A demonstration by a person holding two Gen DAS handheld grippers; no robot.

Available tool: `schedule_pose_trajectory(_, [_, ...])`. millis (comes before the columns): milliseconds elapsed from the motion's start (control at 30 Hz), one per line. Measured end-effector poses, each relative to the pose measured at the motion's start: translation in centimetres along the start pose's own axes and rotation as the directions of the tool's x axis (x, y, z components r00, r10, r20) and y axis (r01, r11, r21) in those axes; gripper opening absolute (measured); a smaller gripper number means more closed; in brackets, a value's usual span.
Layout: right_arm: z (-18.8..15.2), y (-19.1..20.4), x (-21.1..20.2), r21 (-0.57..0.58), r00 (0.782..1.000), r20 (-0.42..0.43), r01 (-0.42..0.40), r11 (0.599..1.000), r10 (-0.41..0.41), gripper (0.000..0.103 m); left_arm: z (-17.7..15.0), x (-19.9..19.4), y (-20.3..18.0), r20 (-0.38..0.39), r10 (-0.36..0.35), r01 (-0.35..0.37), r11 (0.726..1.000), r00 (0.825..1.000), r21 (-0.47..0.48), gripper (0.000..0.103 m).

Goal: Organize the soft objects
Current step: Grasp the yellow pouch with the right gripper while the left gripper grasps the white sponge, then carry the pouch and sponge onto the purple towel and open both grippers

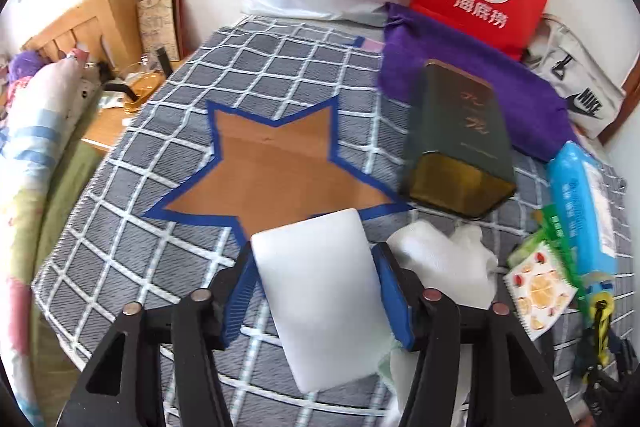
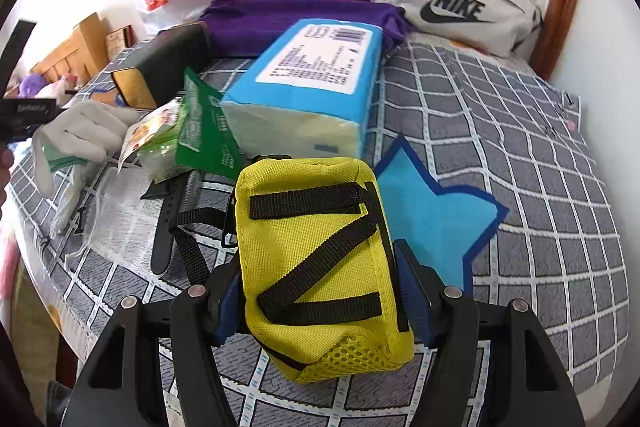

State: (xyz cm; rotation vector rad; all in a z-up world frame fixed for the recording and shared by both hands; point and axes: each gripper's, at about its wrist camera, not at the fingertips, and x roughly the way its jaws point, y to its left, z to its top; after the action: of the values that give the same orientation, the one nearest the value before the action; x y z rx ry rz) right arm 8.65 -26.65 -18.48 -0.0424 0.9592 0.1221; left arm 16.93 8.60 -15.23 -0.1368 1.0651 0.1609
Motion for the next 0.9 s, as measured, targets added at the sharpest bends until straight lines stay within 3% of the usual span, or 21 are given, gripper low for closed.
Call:
schedule_pose_trajectory(67, [-0.1, 0.1, 0.3, 0.007, 1.0, -0.017, 0.003, 1.0, -0.003, 0.066, -0.1, 0.5, 0.6, -0.019, -0.013, 0.013, 1.0, 1.0, -0.012, 0.058])
schedule_pose_trajectory(133, [-0.2, 0.5, 0.4, -0.002, 0.999, -0.03, 0.013, 1.0, -0.013, 0.066, -0.3, 0.6, 1.4, -0.018, -0.028, 0.028, 0.999, 0.999, -0.035, 0.07])
schedule_pose_trajectory(300, [-0.8, 1.2, 0.4, -0.024, 0.999, -0.045, 0.022, 0.999, -0.023, 0.066, -0.8, 0.2, 2.8, -0.002, -0.036, 0.036, 0.998, 0.999, -0.053, 0.08])
schedule_pose_trajectory(533, [-1.0, 1.4, 0.7, -0.026, 0.998, -0.058, 0.034, 0.999, -0.035, 0.067, -0.8, 1.2, 3.0, -0.041, -0.126, 0.122, 0.988, 0.991, -0.091, 0.083])
schedule_pose_trajectory(567, [-1.0, 1.5, 0.7, -0.03, 0.998, -0.06, 0.035, 0.999, -0.036, 0.067, -0.9, 1.4, 2.9, -0.04, -0.144, 0.14, 0.985, 0.989, -0.099, 0.082])
schedule_pose_trajectory(633, [-0.9, 1.6, 0.6, -0.039, 0.997, -0.06, 0.039, 0.998, -0.041, 0.067, -1.2, 1.5, 2.7, -0.023, -0.182, 0.179, 0.979, 0.983, -0.1, 0.055])
schedule_pose_trajectory(667, [-0.9, 1.6, 0.6, -0.041, 0.998, -0.057, 0.038, 0.998, -0.041, 0.067, -1.2, 1.5, 2.7, -0.02, -0.215, 0.212, 0.971, 0.976, -0.109, 0.051])
schedule_pose_trajectory(700, [-0.9, 1.6, 0.5, -0.04, 0.998, -0.055, 0.036, 0.999, -0.038, 0.066, -1.1, 1.5, 2.6, -0.02, -0.237, 0.233, 0.965, 0.971, -0.118, 0.049])
schedule_pose_trajectory(900, [-0.6, 1.3, -0.5, -0.044, 0.999, -0.025, 0.037, 0.998, -0.038, 0.062, -0.1, -0.5, 1.9, 0.028, -0.189, 0.191, 0.98, 0.981, -0.059, 0.048])
